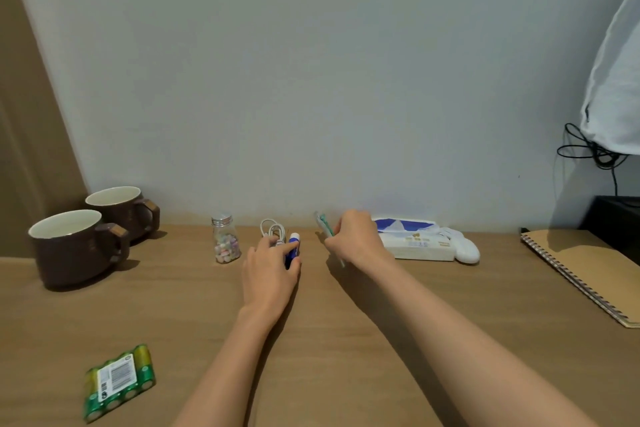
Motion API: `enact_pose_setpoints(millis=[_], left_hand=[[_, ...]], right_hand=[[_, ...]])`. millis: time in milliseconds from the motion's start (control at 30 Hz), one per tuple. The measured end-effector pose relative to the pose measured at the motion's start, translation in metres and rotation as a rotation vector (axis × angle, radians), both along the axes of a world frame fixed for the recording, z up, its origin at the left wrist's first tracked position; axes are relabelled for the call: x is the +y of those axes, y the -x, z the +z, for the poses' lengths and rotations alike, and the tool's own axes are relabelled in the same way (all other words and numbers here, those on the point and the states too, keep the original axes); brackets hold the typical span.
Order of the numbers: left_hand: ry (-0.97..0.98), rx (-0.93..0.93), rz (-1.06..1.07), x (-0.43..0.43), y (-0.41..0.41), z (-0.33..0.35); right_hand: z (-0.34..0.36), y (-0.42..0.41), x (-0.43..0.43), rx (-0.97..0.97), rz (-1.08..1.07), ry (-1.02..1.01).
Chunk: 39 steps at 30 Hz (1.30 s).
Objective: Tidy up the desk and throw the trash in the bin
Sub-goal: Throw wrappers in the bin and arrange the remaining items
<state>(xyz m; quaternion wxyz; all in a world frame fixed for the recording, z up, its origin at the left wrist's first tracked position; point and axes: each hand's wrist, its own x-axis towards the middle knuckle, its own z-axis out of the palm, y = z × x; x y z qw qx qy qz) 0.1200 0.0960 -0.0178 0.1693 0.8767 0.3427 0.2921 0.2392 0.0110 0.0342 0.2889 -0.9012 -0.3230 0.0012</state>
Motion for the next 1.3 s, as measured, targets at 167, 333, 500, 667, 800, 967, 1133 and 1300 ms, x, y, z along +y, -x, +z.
enact_pose_setpoints(millis=[167,333,500,667,800,967,1133,1300], left_hand=[[0.042,-0.037,-0.001,0.004,0.003,-0.002],[0.077,-0.059,-0.031,0.01,0.0,-0.005],[0.147,-0.116,-0.076,0.017,-0.002,-0.008],[0.161,-0.121,-0.084,0.018,-0.003,-0.007],[0.182,-0.087,-0.137,0.016,-0.006,-0.008],[0.177,-0.059,-0.187,0.018,-0.012,-0.008],[0.181,-0.017,-0.276,0.01,-0.027,-0.006],[0.181,-0.008,-0.333,0.001,-0.041,-0.002]], right_hand=[[-0.016,-0.003,0.017,-0.079,-0.054,0.05],[-0.026,-0.004,0.021,-0.148,-0.07,0.069],[-0.026,-0.003,0.009,-0.287,0.005,-0.004],[-0.027,-0.005,-0.025,-0.67,0.209,0.104],[-0.041,-0.004,-0.037,-0.652,0.289,0.268],[-0.042,-0.003,-0.032,-0.641,0.289,0.398],[-0.042,-0.003,-0.033,-0.649,0.224,0.426],[-0.049,-0.008,-0.035,-0.627,0.195,0.401]])
